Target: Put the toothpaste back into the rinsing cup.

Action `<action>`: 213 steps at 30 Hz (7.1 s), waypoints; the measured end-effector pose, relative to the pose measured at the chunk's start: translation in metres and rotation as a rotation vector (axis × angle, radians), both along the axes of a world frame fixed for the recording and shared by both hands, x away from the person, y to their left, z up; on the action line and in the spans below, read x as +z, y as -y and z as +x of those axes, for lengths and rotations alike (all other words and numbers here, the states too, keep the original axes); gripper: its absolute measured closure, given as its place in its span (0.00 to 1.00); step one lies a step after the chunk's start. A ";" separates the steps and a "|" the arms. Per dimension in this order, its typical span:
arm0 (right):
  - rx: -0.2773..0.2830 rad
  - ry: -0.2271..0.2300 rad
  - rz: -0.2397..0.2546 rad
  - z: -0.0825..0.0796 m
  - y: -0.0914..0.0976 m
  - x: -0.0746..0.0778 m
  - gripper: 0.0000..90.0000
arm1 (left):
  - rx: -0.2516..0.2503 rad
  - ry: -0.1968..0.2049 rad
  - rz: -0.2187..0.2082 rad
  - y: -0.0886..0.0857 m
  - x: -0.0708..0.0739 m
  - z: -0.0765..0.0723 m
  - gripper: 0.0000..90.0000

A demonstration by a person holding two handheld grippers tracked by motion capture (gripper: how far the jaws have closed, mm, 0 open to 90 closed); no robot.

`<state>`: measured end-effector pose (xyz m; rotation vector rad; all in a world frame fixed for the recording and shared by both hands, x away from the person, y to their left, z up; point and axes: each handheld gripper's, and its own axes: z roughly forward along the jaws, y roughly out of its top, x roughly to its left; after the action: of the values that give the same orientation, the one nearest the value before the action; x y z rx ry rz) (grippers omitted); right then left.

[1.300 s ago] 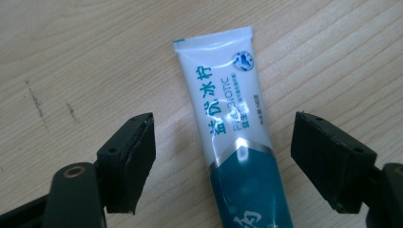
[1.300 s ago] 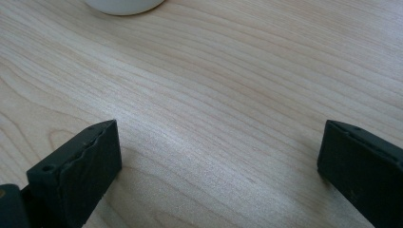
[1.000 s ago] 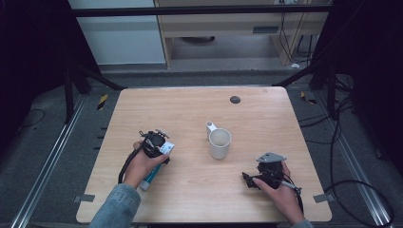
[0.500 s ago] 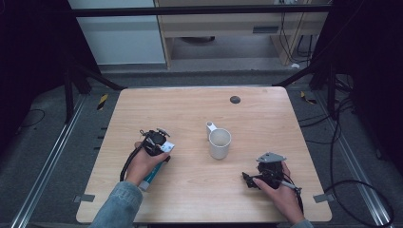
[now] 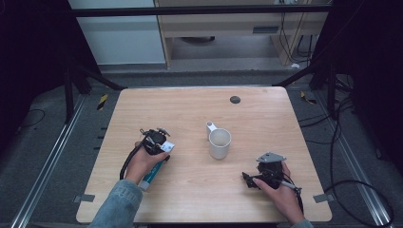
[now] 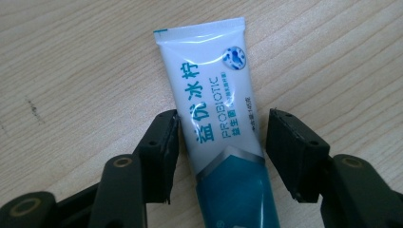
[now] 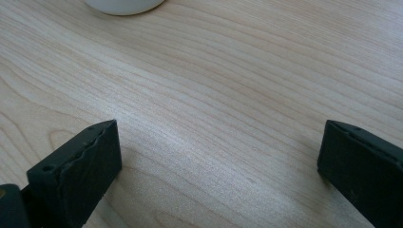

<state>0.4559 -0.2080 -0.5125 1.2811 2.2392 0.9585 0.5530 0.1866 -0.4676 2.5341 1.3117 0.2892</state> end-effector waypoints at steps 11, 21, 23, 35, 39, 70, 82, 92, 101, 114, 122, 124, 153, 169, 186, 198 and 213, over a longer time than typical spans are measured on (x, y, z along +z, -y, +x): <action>0.000 0.000 0.000 0.000 0.000 0.000 0.01 | 0.007 -0.026 -0.022 -0.003 0.001 0.003 0.57; 0.000 0.000 0.000 0.000 0.000 0.000 0.01 | -0.001 -0.034 -0.010 0.001 0.002 0.003 0.64; 0.000 0.000 0.000 0.000 0.000 0.000 0.01 | 0.000 -0.034 -0.008 0.002 0.002 0.003 0.65; 0.003 0.011 -0.011 0.001 0.000 -0.001 0.01 | -0.012 -0.015 0.036 0.010 0.004 0.000 0.74; 0.000 0.000 0.000 0.000 0.000 0.000 0.01 | -0.019 0.000 0.023 0.012 0.006 -0.002 0.79; 0.003 0.011 -0.011 0.001 0.000 -0.001 0.01 | 0.004 0.220 -0.153 0.001 0.091 -0.010 0.87; -0.001 0.000 0.000 0.000 0.000 0.000 0.01 | -0.007 0.246 -0.181 0.009 0.106 -0.007 0.87; -0.003 0.006 -0.001 0.001 0.000 0.000 0.02 | -0.007 0.307 -0.222 0.020 0.116 -0.005 0.87; 0.011 0.011 -0.009 0.001 0.000 0.000 0.02 | -0.017 0.363 -0.291 0.030 0.128 -0.006 0.87; 0.020 0.004 0.000 0.000 -0.001 0.000 0.01 | -0.020 0.434 -0.332 0.042 0.139 -0.006 0.87; 0.028 0.005 -0.002 0.000 -0.001 0.000 0.01 | -0.012 0.469 -0.353 0.054 0.142 -0.006 0.87; 0.029 0.005 -0.002 0.000 -0.001 0.000 0.01 | -0.014 0.478 -0.360 0.056 0.143 -0.007 0.87; 0.036 0.004 -0.008 0.001 -0.001 0.000 0.00 | -0.004 0.598 -0.384 0.074 0.161 -0.023 0.87; 0.040 0.005 -0.014 0.006 0.002 0.000 0.00 | -0.055 0.631 -0.397 0.097 0.174 -0.021 0.87; 0.031 0.010 -0.020 0.010 0.006 -0.001 0.01 | -0.090 0.682 -0.446 0.130 0.186 -0.020 0.87; 0.031 0.008 -0.018 0.010 0.006 -0.001 0.01 | -0.109 0.709 -0.500 0.141 0.193 -0.022 0.87; 0.031 0.010 -0.019 0.010 0.006 -0.001 0.01 | -0.138 0.709 -0.529 0.161 0.181 -0.023 0.87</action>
<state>0.4656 -0.2139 -0.5131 1.2344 2.2614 0.9497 0.5304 0.0258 -0.2861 1.8074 0.7918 0.6392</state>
